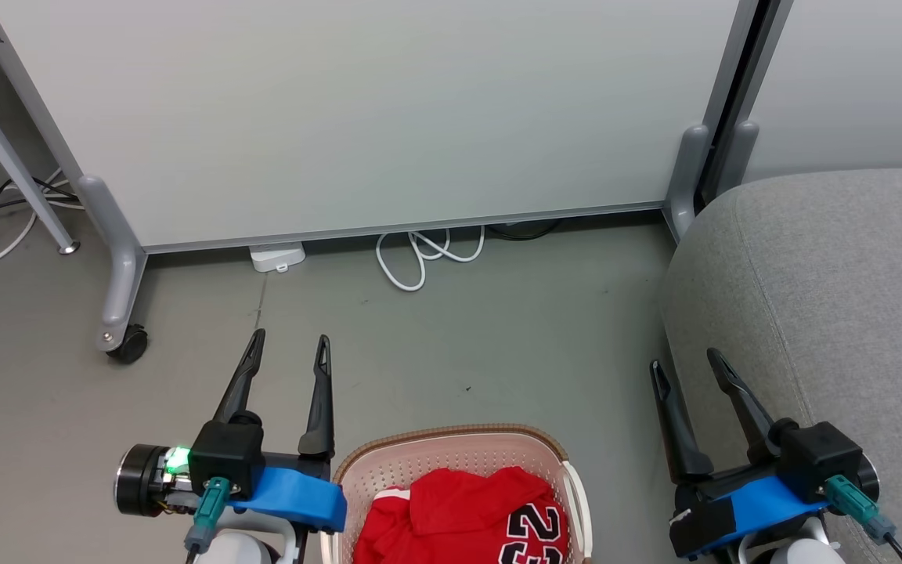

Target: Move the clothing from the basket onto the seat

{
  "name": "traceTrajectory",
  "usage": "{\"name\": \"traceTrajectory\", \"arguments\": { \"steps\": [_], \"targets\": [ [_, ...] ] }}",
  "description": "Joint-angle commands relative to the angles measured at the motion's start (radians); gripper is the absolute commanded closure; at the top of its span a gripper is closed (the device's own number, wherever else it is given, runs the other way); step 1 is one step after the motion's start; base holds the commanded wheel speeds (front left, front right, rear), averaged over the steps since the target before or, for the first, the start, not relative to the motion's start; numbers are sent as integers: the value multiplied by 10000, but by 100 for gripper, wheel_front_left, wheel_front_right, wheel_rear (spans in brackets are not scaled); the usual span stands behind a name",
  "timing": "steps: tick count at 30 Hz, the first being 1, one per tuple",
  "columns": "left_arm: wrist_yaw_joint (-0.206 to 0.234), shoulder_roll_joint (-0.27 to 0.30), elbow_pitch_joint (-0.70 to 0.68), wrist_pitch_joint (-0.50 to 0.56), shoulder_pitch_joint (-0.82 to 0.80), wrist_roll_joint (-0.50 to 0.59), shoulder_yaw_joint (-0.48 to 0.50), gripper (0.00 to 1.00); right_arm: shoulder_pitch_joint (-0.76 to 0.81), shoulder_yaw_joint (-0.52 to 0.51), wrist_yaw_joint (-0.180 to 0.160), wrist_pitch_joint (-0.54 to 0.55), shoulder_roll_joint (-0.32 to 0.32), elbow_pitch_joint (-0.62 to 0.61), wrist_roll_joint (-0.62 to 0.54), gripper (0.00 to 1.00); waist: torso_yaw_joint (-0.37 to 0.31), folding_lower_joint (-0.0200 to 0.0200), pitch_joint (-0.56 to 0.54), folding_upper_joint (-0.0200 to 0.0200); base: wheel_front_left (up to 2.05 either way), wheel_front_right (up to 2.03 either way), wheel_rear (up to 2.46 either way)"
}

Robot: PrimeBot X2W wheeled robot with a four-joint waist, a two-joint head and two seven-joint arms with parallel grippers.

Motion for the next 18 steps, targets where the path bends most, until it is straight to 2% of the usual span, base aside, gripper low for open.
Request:
{"name": "traceTrajectory", "arguments": {
  "steps": [1,10,18],
  "targets": [
    [23,38,2,-102,-147,208,-48,0,-143,23,23,-88,-64,11,-230,0,3,0,5,0,0,0,0],
    [65,15,15,-256,-170,841,-145,0,-144,100,24,-243,-68,51,-793,0,33,0,11,0,0,0,0],
    [-29,-17,53,-254,-153,781,-62,0,-133,91,24,-242,-66,67,-699,0,44,0,16,0,0,0,0]
  ]
}}
